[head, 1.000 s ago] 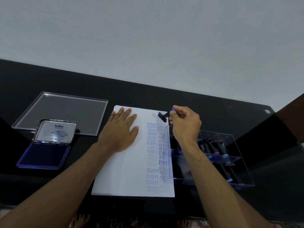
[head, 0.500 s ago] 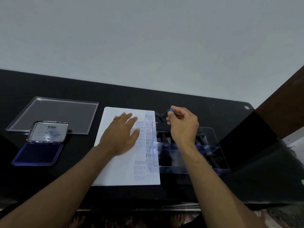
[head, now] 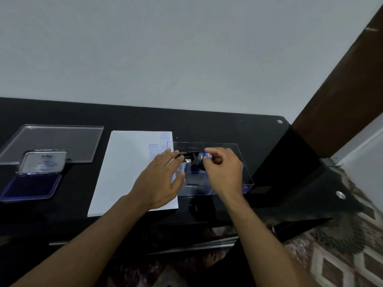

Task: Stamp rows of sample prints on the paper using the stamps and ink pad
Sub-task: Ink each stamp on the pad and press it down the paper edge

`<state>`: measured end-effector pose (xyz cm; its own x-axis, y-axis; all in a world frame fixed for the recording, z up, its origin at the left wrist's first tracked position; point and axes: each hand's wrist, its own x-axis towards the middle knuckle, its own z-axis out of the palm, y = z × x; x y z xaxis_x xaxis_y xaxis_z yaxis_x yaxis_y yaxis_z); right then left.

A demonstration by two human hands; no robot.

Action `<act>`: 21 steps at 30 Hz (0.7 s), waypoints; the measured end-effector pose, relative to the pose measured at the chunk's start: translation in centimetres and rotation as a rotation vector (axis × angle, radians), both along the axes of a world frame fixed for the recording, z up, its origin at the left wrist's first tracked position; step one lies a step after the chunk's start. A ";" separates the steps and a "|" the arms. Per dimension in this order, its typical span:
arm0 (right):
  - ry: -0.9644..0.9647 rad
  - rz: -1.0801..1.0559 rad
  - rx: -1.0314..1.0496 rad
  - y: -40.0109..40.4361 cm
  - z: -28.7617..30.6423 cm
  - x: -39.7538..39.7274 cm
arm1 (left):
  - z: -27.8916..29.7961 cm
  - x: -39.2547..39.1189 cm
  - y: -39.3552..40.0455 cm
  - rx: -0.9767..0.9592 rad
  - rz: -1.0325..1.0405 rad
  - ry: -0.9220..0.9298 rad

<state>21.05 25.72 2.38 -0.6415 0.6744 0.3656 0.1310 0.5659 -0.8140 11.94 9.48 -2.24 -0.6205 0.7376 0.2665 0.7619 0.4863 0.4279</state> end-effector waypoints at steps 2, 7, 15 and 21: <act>-0.070 0.039 0.052 0.0 -0.1 1.0 | -0.2 0.4 0.1 -0.018 -0.006 0.009; -0.252 0.156 0.278 0.4 -0.9 2.1 | -0.7 0.6 0.2 -0.053 0.013 0.028; -0.552 0.228 0.219 1.0 0.0 0.9 | -0.7 0.8 0.3 -0.065 0.024 0.030; -0.711 0.291 0.102 1.2 1.3 0.1 | -0.6 1.0 0.2 -0.042 0.023 0.008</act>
